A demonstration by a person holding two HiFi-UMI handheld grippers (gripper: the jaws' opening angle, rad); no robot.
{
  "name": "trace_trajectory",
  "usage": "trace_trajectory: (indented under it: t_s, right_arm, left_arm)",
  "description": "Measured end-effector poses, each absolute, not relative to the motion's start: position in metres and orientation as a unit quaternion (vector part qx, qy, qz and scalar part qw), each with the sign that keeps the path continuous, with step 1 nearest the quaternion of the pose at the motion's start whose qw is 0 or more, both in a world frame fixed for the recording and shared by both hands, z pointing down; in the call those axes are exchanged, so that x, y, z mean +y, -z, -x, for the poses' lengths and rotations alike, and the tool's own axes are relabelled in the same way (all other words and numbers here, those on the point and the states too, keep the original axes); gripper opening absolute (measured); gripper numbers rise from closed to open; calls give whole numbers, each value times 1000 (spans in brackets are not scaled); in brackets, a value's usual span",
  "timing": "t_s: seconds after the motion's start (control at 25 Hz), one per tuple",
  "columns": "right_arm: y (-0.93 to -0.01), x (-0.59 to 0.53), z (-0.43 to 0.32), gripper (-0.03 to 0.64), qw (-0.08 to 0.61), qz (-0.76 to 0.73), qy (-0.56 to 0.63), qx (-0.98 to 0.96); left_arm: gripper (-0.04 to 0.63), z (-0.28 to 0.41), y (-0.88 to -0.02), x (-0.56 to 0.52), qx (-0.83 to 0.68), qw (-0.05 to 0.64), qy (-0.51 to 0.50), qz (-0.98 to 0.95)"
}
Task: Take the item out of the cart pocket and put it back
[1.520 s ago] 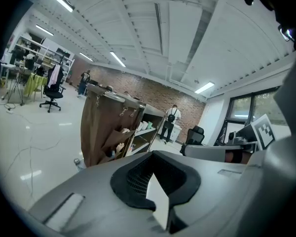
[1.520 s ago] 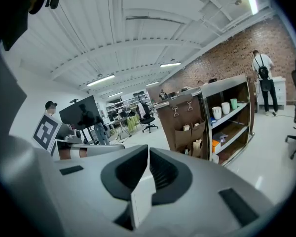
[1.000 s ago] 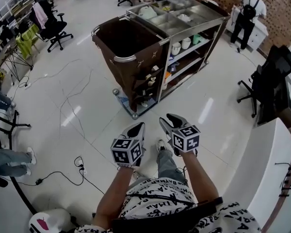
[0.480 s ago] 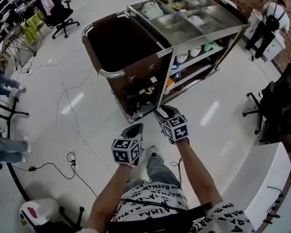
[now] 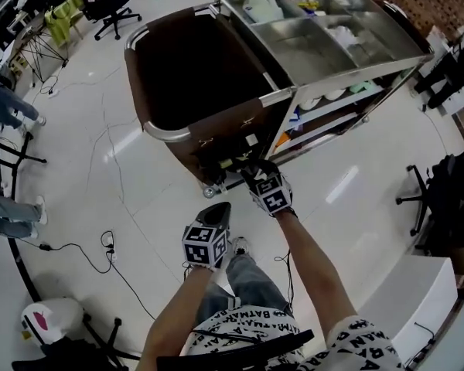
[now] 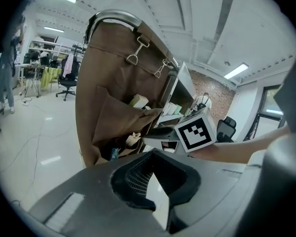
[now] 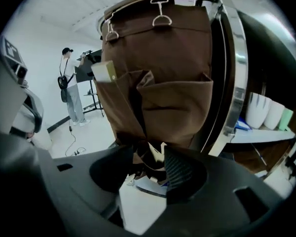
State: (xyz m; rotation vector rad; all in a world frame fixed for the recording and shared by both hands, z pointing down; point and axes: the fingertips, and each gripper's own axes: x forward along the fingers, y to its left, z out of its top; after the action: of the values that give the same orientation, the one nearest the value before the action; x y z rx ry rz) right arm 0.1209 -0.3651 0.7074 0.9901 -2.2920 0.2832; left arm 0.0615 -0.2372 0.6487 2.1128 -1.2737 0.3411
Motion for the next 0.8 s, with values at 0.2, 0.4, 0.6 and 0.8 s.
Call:
trace_trajectory:
  t_s: [0.2,0.4,0.6,0.8]
  right_arm:
    - [-743,-390,-113,204,364,-351,-54,-861]
    - [-757,-402,-105,173,374,-334,-41,-864]
    - [-767,-404,-97,170,392,-314,-24,-864]
    - [-773,-404,-97,115,414,-309,-2,-856]
  left_arm:
    - [2,-57,-670,-241,-501,343,-133,-783]
    - [2,-56,-690,-258,-517,351,-142,-767]
    - [2,-57,-702,-283,-525,354,-151,-759]
    - [2,-57,-709,-298,-527,359,-160,-753]
